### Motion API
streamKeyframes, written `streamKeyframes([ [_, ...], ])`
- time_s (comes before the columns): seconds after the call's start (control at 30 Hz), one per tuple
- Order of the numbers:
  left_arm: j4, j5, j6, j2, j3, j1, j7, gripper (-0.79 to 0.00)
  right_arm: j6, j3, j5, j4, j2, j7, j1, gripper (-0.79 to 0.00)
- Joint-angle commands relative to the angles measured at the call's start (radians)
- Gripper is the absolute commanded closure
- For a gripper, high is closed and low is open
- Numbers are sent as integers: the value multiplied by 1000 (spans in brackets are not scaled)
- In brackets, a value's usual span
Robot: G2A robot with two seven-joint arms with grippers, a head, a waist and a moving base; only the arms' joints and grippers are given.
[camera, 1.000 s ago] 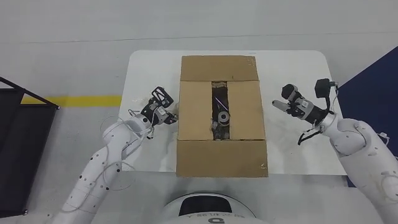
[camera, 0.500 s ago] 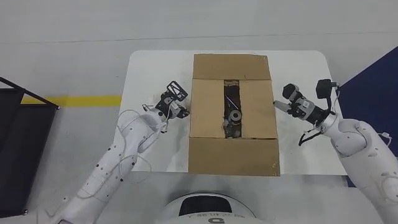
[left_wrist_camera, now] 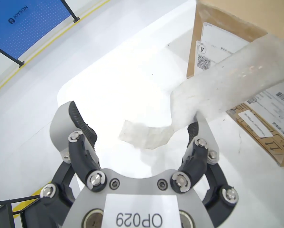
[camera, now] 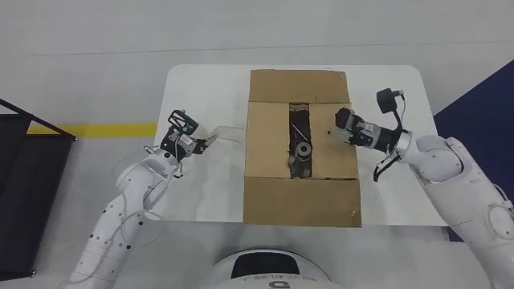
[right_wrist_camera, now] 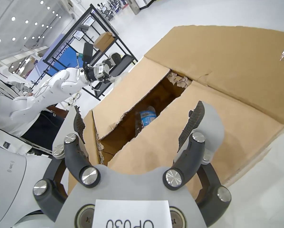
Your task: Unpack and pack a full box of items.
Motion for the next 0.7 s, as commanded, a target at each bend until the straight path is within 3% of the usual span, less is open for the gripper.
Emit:
streamKeyframes([
  [0.0,1,0,1,0,3,-2,-2,-785,0,0,0,0,0,-10,-1,-785],
  [0.23,9,-3,1,0,-5,0,5,-785,147,-116,30,-69,-24,125,56,-785],
  [0.5,108,-24,16,14,-118,15,87,-785,379,-243,67,-29,-70,175,161,-785],
  [0.67,160,-43,-14,22,-173,35,141,-785,458,-316,62,10,-99,211,222,-785],
])
